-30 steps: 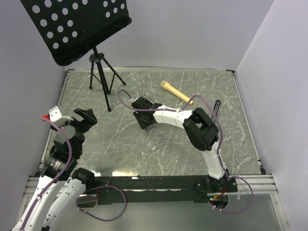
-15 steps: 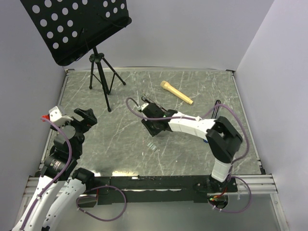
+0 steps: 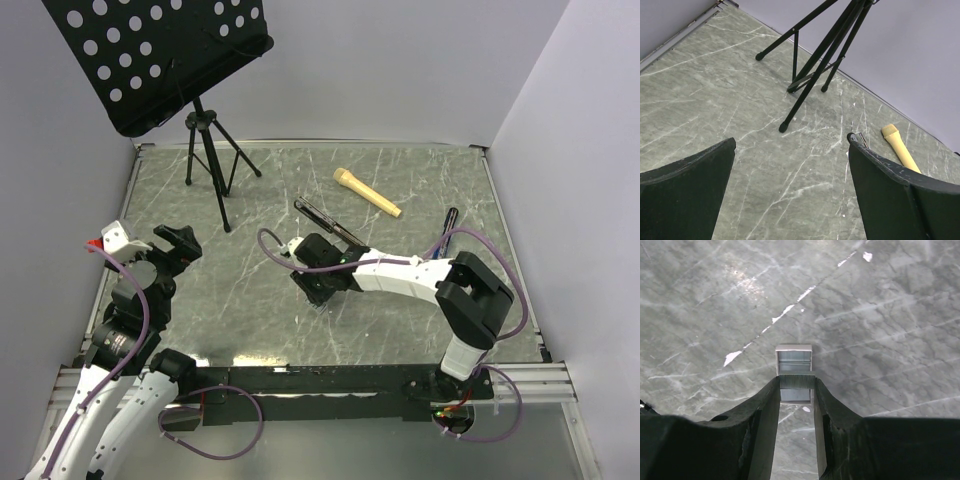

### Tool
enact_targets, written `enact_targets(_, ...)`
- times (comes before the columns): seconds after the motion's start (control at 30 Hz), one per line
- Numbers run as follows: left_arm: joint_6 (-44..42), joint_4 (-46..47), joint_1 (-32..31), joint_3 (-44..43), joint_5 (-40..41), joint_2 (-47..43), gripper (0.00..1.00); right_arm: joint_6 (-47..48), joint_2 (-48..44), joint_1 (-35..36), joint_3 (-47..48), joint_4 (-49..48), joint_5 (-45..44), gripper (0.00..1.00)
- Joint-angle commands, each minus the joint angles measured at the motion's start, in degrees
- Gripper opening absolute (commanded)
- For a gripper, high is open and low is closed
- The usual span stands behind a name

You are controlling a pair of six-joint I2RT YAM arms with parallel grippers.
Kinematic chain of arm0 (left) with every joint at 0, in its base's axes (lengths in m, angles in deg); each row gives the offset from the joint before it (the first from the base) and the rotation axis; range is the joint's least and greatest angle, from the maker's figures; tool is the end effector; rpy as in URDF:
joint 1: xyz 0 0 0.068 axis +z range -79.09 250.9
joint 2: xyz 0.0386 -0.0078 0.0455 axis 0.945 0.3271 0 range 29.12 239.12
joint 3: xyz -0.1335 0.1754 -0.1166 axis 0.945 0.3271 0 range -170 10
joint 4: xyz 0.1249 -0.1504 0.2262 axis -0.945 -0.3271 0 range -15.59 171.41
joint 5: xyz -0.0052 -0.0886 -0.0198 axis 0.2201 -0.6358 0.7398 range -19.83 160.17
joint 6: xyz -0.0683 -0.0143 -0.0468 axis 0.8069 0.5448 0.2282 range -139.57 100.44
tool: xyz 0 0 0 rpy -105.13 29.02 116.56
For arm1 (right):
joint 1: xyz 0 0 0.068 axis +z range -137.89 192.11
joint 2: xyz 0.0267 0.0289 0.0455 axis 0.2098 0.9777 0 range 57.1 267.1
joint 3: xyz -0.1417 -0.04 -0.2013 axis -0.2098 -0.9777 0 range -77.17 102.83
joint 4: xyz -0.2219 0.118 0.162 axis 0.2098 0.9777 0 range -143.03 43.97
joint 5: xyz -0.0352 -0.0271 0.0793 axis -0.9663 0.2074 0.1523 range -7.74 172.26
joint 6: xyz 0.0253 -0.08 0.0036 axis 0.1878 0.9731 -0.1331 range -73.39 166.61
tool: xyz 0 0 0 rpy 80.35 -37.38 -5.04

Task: Unload the staples from the stapler

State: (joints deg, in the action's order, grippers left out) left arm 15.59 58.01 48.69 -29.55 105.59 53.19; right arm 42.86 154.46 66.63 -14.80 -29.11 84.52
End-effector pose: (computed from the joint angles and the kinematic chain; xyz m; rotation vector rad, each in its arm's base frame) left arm 0.1941 -0.0331 0.3267 -0.6326 1.5652 -0.2241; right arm 0.2267 0.3229 0.1108 -1.1524 2.3945 0.4059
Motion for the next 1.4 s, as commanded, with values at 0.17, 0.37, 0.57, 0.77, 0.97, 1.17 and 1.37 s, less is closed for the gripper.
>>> enact_targets(0.17, -0.4, 1.5, -0.1, 0.1, 0.2, -0.6, 0.99, -0.3, 0.8, 1.6, 1.7, -0.6, -1.1, 0.33)
enact_targets(0.37, -0.4, 1.4, -0.1, 0.1, 0.0, -0.5, 0.99, -0.6, 0.9, 2.2, 1.4, -0.5, -1.9, 0.33)
enact_targets(0.57, -0.4, 1.4, -0.1, 0.1, 0.0, -0.5, 0.99, -0.6, 1.4, 2.1, 1.4, -0.2, -2.2, 0.33)
enact_targets(0.77, -0.4, 1.5, -0.1, 0.2, -0.1, -0.3, 0.99, -0.9, 1.6, 2.3, 0.6, -0.5, -2.2, 0.34)
enact_targets(0.97, -0.4, 1.5, -0.1, 0.2, -0.1, -0.3, 0.99, -0.9, 2.2, 2.3, 1.0, -0.3, -2.2, 0.34)
enact_targets(1.17, -0.4, 1.7, -0.1, 0.2, -0.3, -0.3, 0.99, -0.7, 2.3, 2.3, 0.9, 0.3, -4.0, 0.35)
enact_targets(1.37, -0.4, 1.8, -0.1, 0.2, -0.3, -0.3, 0.99, -0.9, 2.3, 2.3, 0.6, 0.4, -4.0, 0.35)
